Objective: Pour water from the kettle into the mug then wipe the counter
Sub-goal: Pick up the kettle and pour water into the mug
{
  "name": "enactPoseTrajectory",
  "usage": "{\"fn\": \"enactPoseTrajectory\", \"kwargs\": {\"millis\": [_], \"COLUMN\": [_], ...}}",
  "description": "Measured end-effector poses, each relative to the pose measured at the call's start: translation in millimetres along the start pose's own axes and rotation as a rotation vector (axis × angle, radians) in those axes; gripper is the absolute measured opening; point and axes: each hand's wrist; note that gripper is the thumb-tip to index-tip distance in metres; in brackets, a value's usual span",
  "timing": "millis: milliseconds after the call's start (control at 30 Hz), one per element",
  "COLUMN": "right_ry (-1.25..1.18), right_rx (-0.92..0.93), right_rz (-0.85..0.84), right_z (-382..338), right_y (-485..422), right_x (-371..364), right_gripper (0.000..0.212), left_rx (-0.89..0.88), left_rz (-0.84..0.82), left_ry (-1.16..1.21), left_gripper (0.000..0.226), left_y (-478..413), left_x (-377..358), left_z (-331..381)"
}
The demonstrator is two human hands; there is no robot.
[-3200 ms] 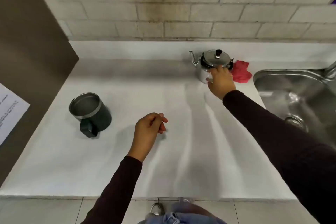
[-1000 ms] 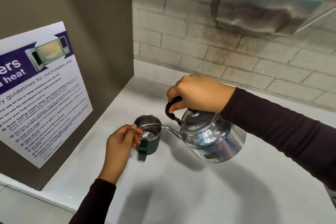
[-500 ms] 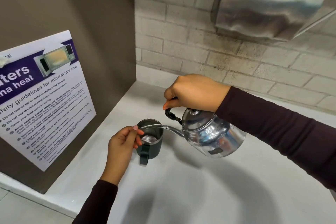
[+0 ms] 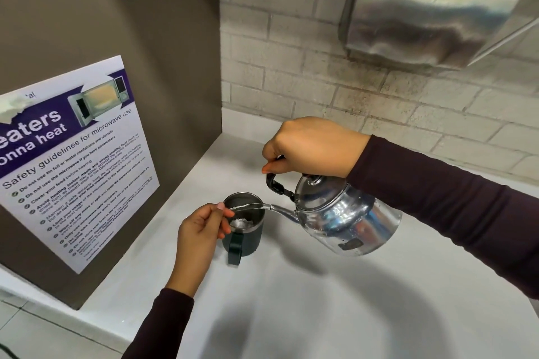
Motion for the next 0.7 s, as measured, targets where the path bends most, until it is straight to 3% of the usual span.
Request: {"fn": "enactPoseTrajectory", "kwargs": {"millis": [300,467,700], "right_ry": [0.004,0.038,0.021], "right_rx": [0.01,0.007,0.013], "right_rz": [-0.004,-0.02,-0.03], "right_z": [-4.0,-6.8,-6.4], "right_y": [-1.9,-4.1,-6.0], "right_x": [3.1,4.6,5.1], "right_gripper": [0.041,0.053,0.039], "left_rx": [-0.005,-0.01,-0.009], "left_rz": [-0.007,-0.007,-0.012], "left_ry": [0.022,0.019,0.016], "left_gripper": [0.032,0.033,0.033], "left_y": [1.3,1.2,1.1], "left_x": [0.0,0.8,1.4], "left_z": [1.7,1.3,3.0]}}
Point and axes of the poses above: each hand's wrist, its own y-axis away from the middle knuckle, its own x-axis out of the back of the hand, z = x × y, and after that the axes turned 14 degrees about -z, right-handed
